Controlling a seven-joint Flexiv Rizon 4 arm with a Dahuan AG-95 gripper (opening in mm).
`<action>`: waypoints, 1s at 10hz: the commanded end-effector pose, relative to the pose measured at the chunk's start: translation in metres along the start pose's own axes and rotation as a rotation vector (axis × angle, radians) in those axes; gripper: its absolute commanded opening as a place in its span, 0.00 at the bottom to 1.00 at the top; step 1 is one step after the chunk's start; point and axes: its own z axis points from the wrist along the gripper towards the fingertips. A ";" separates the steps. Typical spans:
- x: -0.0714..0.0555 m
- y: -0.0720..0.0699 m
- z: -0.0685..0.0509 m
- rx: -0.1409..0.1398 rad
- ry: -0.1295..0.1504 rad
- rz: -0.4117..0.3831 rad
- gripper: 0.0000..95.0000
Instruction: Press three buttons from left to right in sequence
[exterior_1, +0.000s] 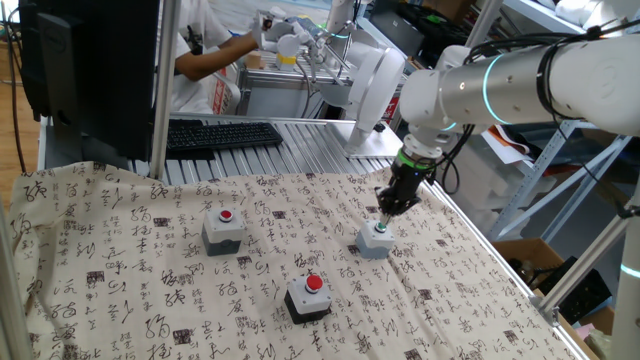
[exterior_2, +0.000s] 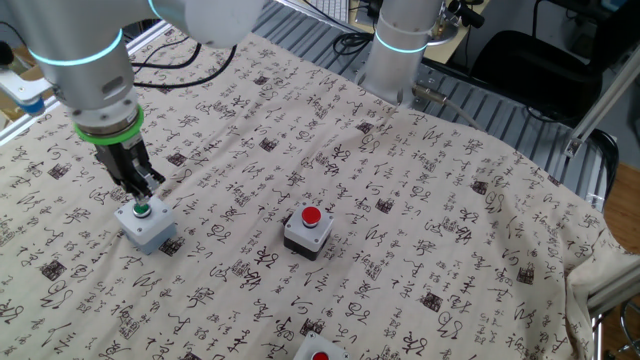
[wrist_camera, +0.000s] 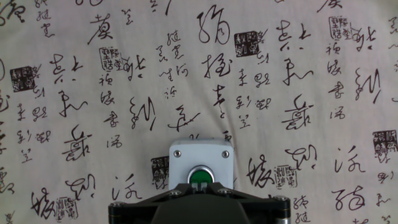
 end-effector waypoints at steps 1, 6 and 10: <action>0.000 0.002 -0.006 0.003 0.003 0.003 0.00; 0.012 0.020 -0.026 -0.002 0.007 0.027 0.00; 0.037 0.043 -0.035 -0.005 0.003 0.078 0.00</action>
